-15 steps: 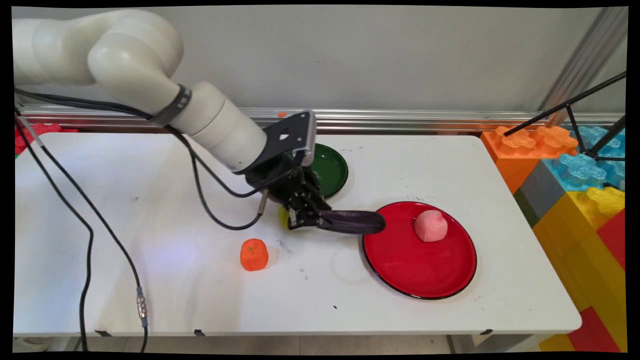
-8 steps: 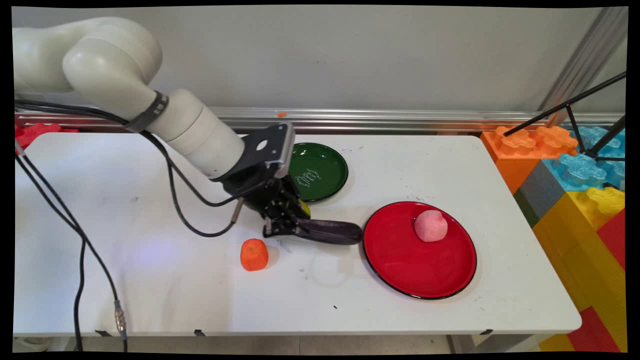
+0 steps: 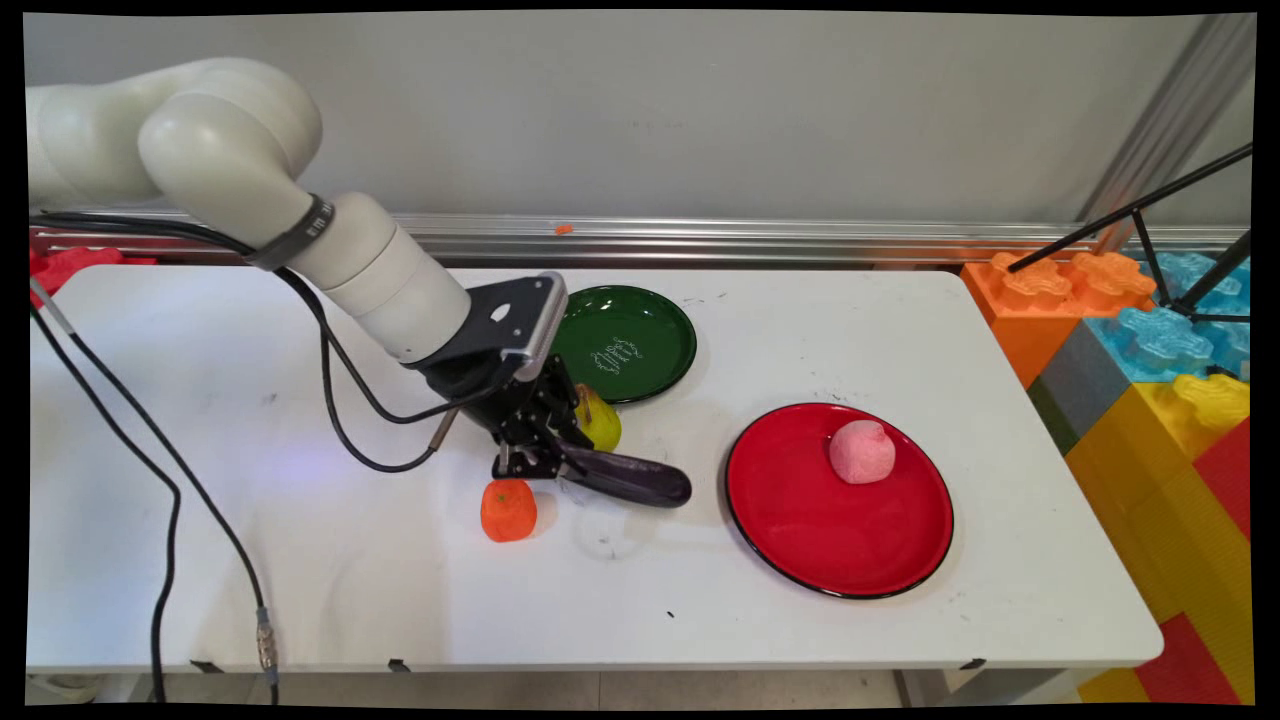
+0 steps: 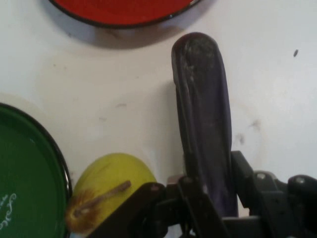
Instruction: Place the picked object on the table
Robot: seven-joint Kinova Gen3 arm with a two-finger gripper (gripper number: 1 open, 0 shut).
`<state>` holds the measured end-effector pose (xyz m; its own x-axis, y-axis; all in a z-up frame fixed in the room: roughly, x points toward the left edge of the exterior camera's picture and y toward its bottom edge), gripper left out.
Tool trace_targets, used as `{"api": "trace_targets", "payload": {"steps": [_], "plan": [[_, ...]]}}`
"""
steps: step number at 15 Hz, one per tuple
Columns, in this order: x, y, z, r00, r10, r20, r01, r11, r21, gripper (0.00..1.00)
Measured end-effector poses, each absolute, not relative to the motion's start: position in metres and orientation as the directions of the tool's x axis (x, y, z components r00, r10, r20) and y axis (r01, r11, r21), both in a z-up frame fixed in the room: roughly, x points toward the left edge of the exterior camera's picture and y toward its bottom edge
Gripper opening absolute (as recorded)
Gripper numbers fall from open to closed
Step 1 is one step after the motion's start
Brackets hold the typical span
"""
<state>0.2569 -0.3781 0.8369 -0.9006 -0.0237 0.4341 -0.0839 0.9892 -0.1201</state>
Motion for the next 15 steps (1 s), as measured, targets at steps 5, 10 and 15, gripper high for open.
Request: {"api": "trace_targets", "payload": {"steps": [5,10,15], "plan": [[0.260,-0.386,0.824,-0.915,0.040,0.401,-0.003,0.994,-0.107,0.00],[0.257,-0.392,0.813,-0.917,0.072,0.392,0.038,0.995,-0.094,0.00],[0.250,-0.399,0.805,-0.912,0.095,0.400,0.067,0.994,-0.085,1.00]]}}
